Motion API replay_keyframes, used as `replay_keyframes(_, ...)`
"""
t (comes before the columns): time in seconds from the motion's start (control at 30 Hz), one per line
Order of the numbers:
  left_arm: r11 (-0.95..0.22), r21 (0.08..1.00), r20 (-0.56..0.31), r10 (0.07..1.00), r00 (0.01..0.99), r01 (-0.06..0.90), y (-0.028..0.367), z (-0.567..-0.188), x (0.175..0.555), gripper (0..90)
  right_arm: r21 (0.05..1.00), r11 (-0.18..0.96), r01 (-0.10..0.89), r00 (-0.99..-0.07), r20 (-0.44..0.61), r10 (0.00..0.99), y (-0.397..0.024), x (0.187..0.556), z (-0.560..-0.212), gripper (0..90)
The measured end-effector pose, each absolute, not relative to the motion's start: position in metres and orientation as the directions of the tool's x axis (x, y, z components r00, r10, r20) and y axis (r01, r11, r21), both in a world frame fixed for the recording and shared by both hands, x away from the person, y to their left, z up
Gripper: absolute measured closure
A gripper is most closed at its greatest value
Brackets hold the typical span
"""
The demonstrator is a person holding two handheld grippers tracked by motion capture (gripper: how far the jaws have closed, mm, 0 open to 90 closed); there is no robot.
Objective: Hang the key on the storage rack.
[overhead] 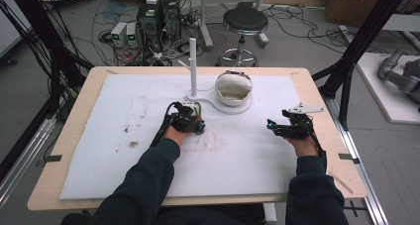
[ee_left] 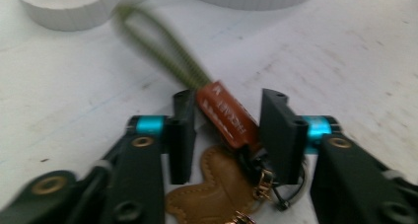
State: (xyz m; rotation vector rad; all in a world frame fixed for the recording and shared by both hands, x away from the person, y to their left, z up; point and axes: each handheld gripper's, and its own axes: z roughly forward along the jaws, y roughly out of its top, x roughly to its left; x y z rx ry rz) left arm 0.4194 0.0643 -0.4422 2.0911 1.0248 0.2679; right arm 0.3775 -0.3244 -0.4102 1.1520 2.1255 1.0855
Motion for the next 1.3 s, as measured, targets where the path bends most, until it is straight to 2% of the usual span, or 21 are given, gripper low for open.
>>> replay_keyframes(0.03,-0.400,0.723,-0.119,0.731,0.672,0.563,0.065,-0.441,0.418,75.0,0.823,0.329,0.463,-0.525,-0.044,0.850,-0.325,0.377,-0.410,25.6)
replay_keyframes(0.43,-0.511,0.632,-0.125,0.674,0.728,0.582,0.121,-0.429,0.408,76.1,0.824,0.317,0.470,-0.517,-0.034,0.855,-0.328,0.374,-0.410,25.7)
replay_keyframes(0.47,-0.511,0.625,-0.117,0.686,0.718,0.591,0.124,-0.428,0.407,74.5,0.823,0.318,0.471,-0.516,-0.036,0.856,-0.328,0.374,-0.410,25.8)
replay_keyframes(0.6,-0.469,0.648,-0.099,0.729,0.677,0.600,0.119,-0.433,0.405,49.2,0.820,0.326,0.470,-0.523,-0.040,0.852,-0.325,0.375,-0.411,25.8)
replay_keyframes(0.63,-0.470,0.652,-0.080,0.738,0.670,0.595,0.115,-0.435,0.403,46.1,0.821,0.325,0.470,-0.521,-0.040,0.853,-0.325,0.375,-0.411,25.8)
replay_keyframes(0.7,-0.473,0.659,-0.042,0.753,0.657,0.584,0.110,-0.436,0.400,45.9,0.821,0.328,0.468,-0.526,-0.040,0.849,-0.324,0.375,-0.411,25.9)
replay_keyframes(0.73,-0.489,0.662,-0.006,0.755,0.656,0.568,0.109,-0.436,0.398,48.7,0.821,0.329,0.466,-0.527,-0.042,0.849,-0.324,0.376,-0.411,25.9)
replay_keyframes(0.8,-0.501,0.667,0.003,0.742,0.670,0.552,0.108,-0.436,0.397,54.7,0.820,0.331,0.466,-0.528,-0.042,0.848,-0.324,0.376,-0.411,25.8)
replay_keyframes(0.83,-0.513,0.674,0.008,0.725,0.689,0.532,0.107,-0.436,0.395,67.3,0.820,0.330,0.468,-0.528,-0.040,0.848,-0.324,0.376,-0.411,25.9)
replay_keyframes(0.87,-0.522,0.673,0.020,0.720,0.694,0.523,0.106,-0.436,0.395,74.7,0.819,0.328,0.470,-0.528,-0.037,0.848,-0.324,0.376,-0.412,25.9)
replay_keyframes(1.07,-0.462,0.712,-0.034,0.729,0.683,0.529,0.114,-0.436,0.397,76.4,0.825,0.321,0.465,-0.527,-0.033,0.849,-0.325,0.376,-0.411,25.9)
replay_keyframes(1.3,-0.221,0.862,-0.173,0.717,0.675,0.456,0.135,-0.411,0.391,76.6,0.828,0.306,0.469,-0.519,-0.021,0.854,-0.327,0.376,-0.411,25.9)
